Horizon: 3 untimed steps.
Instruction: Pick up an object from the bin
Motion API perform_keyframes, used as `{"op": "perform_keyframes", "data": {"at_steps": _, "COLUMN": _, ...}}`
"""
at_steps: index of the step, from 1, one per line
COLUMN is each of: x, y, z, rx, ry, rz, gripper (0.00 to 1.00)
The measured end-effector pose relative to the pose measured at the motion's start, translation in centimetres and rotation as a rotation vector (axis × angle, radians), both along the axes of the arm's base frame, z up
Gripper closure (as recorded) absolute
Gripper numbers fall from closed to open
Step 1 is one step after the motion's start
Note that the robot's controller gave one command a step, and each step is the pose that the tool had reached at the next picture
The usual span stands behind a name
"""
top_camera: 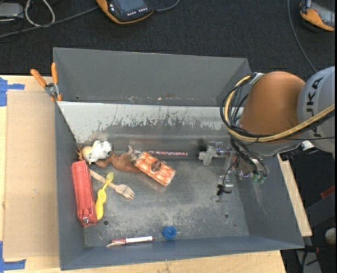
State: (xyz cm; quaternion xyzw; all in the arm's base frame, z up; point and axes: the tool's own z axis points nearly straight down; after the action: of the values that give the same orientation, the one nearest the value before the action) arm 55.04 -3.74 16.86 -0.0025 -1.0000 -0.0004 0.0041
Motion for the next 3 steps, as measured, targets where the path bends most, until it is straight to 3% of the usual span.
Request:
{"op": "perform_keyframes", "data": {"at_steps": 1, "x": 0.2, "y": 0.0, "z": 0.3, "rx": -0.001, "ry": -0.007, "rz": 0.002, "gripper": 0.00}}
{"op": "perform_keyframes", "data": {"at_steps": 2, "x": 1.9, "y": 2.8, "z": -4.1, "rx": 0.000, "ry": -0.010, "rz": 0.135, "gripper": 0.00}}
{"op": "perform_keyframes", "data": {"at_steps": 3, "x": 3.3, "y": 4.8, "z": -3.5, "rx": 0.000, "ry": -0.004, "rz": 0.193, "gripper": 0.00}}
